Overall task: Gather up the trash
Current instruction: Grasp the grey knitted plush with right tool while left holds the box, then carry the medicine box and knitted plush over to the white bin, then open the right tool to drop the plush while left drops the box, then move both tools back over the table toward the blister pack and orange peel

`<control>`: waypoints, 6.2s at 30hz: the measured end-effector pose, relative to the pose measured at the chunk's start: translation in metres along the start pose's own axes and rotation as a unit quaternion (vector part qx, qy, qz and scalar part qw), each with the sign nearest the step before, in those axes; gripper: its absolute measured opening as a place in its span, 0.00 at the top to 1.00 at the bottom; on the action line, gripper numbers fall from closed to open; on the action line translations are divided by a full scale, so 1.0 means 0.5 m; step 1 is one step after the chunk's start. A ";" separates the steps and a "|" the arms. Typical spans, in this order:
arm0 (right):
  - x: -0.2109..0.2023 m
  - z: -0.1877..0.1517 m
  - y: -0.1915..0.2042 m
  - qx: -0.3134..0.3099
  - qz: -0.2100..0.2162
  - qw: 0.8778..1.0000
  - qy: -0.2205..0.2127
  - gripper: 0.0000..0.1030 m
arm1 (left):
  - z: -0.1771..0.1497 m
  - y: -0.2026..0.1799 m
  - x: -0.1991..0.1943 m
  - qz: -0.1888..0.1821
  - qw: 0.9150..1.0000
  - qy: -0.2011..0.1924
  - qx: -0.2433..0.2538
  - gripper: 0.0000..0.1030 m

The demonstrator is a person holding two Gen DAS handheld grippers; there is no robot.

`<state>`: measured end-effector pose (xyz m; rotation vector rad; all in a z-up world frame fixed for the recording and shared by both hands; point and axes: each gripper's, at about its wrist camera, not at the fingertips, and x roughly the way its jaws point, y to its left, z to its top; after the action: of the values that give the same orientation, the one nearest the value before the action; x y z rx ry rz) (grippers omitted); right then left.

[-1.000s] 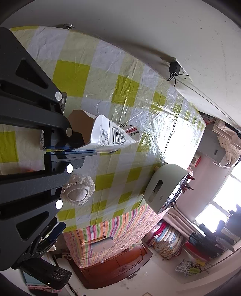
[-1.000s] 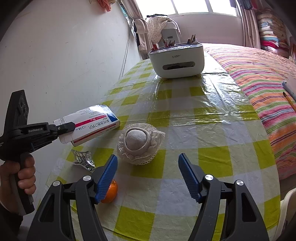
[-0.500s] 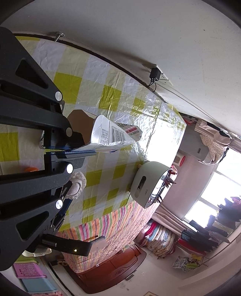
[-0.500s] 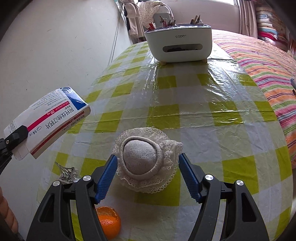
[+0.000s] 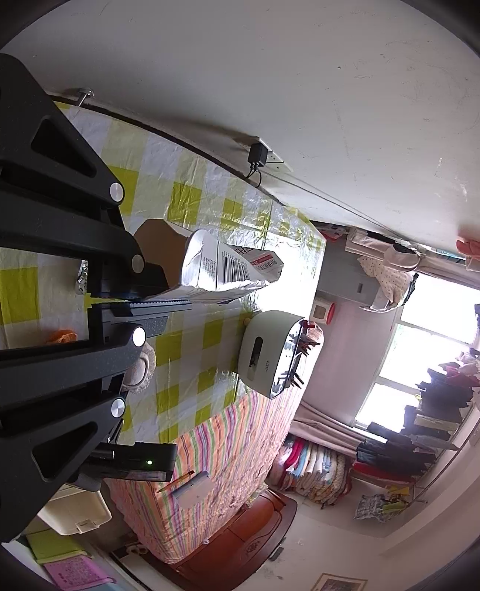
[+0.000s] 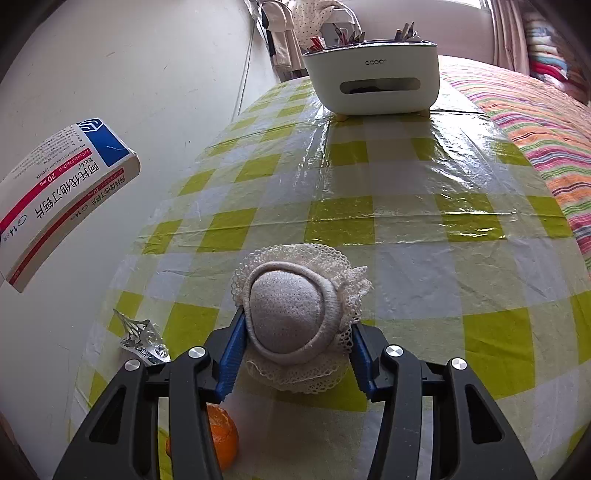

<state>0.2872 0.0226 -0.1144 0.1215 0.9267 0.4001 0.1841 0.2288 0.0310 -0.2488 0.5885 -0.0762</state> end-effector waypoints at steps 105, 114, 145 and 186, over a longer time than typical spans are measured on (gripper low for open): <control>-0.601 -0.360 -0.545 0.267 -0.083 0.932 -0.229 0.39 | -0.344 -0.743 -0.001 -0.230 0.926 0.133 0.268 0.99; -0.628 -0.369 -0.552 0.277 -0.094 0.917 -0.270 0.39 | -0.354 -0.775 0.031 -0.242 0.917 0.157 0.274 0.99; -0.622 -0.335 -0.505 0.255 -0.064 0.919 -0.294 0.39 | -0.264 -0.679 -0.027 -0.215 0.948 0.117 0.203 0.22; -0.442 -0.219 -0.231 0.093 0.002 0.974 -0.205 0.39 | -0.103 -0.175 -0.012 -0.062 0.982 0.123 0.130 0.22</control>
<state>0.1148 -0.1762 -0.0452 0.3633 0.5529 0.2758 0.1506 0.1341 0.0152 -0.0214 0.8008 -0.3049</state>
